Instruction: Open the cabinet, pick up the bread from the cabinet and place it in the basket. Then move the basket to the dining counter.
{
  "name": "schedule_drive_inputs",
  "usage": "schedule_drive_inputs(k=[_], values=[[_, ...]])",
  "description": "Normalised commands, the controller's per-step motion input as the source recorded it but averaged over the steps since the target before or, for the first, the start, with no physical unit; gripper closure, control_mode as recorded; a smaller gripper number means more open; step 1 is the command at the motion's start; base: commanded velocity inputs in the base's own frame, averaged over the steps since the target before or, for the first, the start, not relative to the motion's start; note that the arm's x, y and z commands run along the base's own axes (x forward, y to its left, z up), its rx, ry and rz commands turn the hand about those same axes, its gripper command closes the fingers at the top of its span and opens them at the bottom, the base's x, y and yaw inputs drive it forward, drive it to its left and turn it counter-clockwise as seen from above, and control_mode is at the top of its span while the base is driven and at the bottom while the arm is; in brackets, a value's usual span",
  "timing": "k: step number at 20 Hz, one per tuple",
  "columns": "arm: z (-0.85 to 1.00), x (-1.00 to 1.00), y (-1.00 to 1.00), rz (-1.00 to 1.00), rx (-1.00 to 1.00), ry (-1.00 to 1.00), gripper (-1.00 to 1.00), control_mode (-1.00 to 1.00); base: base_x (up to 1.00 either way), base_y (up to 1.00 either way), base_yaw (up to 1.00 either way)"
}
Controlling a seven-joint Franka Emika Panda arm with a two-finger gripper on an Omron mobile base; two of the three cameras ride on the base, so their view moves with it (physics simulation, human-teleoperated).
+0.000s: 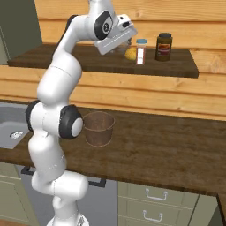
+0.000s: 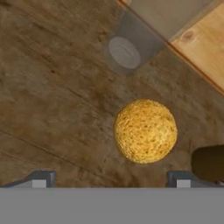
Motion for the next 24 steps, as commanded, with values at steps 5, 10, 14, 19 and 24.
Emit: schedule_drive_inputs(k=[5,10,14,19,24], values=[[0.00,0.57,-0.28,0.06,0.00,0.04,-1.00,-1.00,0.00,0.00,0.00],[0.00,0.40,-0.14,0.05,0.00,0.03,-1.00,-1.00,0.00,0.00,0.00],[0.00,0.28,-0.15,0.03,0.00,0.12,-1.00,-1.00,0.00,0.00,0.00],[0.00,0.07,-0.01,0.01,0.00,0.17,-1.00,-1.00,0.00,0.00,0.00],[0.00,0.00,-0.07,0.00,0.00,0.13,-1.00,-1.00,0.00,0.00,0.00]])
